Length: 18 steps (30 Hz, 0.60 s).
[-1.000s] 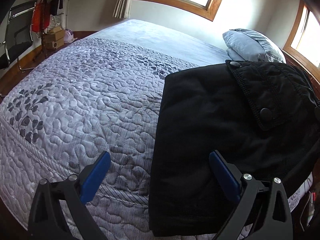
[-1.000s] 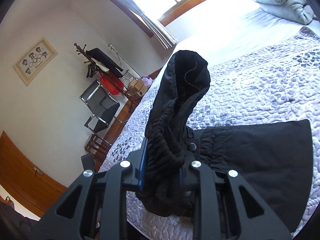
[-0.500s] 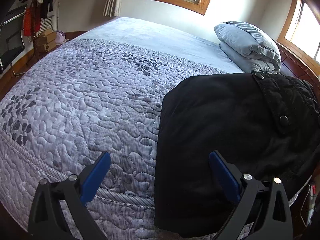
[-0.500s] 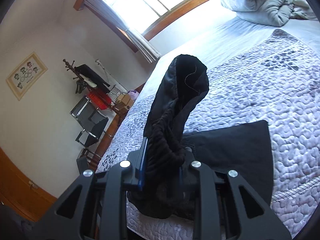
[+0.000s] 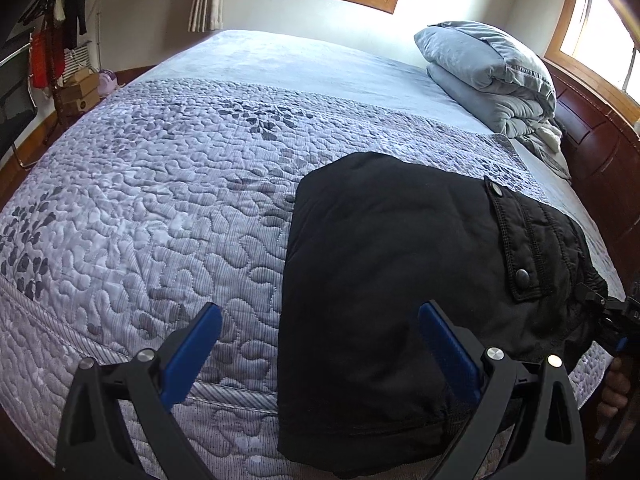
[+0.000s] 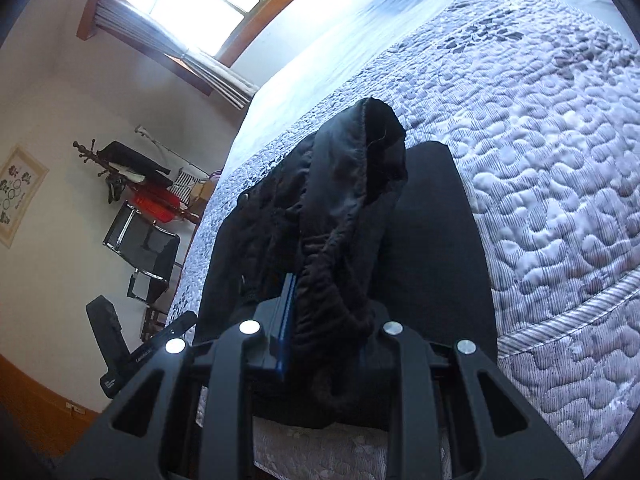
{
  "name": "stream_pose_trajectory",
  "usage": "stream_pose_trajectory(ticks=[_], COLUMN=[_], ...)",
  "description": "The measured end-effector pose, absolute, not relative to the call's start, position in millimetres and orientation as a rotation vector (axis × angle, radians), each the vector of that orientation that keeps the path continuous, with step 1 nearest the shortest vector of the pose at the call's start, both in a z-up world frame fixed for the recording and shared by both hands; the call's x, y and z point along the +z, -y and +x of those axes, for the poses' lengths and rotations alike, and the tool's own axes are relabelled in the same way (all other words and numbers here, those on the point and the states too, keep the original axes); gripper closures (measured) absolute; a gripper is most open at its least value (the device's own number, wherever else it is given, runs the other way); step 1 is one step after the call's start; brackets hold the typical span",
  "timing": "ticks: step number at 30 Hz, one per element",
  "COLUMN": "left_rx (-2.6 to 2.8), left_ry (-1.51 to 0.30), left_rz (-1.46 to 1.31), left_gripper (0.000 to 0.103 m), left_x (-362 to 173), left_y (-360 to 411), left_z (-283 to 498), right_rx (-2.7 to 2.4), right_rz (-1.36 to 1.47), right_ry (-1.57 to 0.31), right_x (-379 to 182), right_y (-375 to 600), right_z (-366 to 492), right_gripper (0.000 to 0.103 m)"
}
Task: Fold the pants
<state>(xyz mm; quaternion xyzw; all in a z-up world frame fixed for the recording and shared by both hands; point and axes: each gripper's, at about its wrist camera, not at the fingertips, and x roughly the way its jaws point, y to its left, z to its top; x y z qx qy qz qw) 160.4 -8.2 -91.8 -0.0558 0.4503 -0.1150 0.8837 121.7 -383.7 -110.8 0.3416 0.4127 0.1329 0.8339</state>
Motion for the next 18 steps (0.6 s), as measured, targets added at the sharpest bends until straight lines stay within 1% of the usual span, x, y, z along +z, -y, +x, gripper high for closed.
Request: stream_pose_trajectory(ticks=[5,6,7,9,11,12,13,17,18], left_rx=[-0.247,-0.25,-0.25,-0.247,-0.243,-0.241,-0.239,-0.235,-0.234], left_ry=[-0.946,-0.948,-0.949,-0.953,-0.956,-0.957,-0.959,-0.962,-0.961], left_rz=[-0.097,-0.097,-0.097,-0.093,-0.087,-0.086,-0.086,-0.091,-0.089], left_gripper=[0.004,0.004,0.004,0.004,0.004,0.004,0.004,0.004,0.004], left_x=[-93.7,-94.3,-94.7,-96.1,-97.7,-98.1,-98.8,-99.5,-99.3], left_y=[16.2,16.9,17.2,17.0,15.5,15.1,13.9,11.5,11.7], left_z=[161.0,161.2,161.2,161.3,161.2,161.5,161.7,161.8,161.7], right_rx=[0.26,0.255,0.245,0.204,0.198,0.195,0.19,0.213,0.217], right_rz=[0.686,0.681,0.675,0.645,0.618,0.621,0.634,0.714,0.723], right_ry=[-0.895,-0.902,-0.916,-0.945,-0.934,-0.932,-0.929,-0.928,-0.935], right_x=[-120.3,-122.8,-125.8,-127.7,-125.3,-124.3,-123.7,-127.3,-129.3], right_y=[379.0,379.4,380.2,380.1,382.1,384.7,388.4,402.1,403.0], right_z=[124.5,125.3,125.7,123.2,117.1,113.7,111.5,107.1,107.3], right_gripper=[0.079,0.076,0.062,0.044,0.042,0.033,0.03,0.032,0.038])
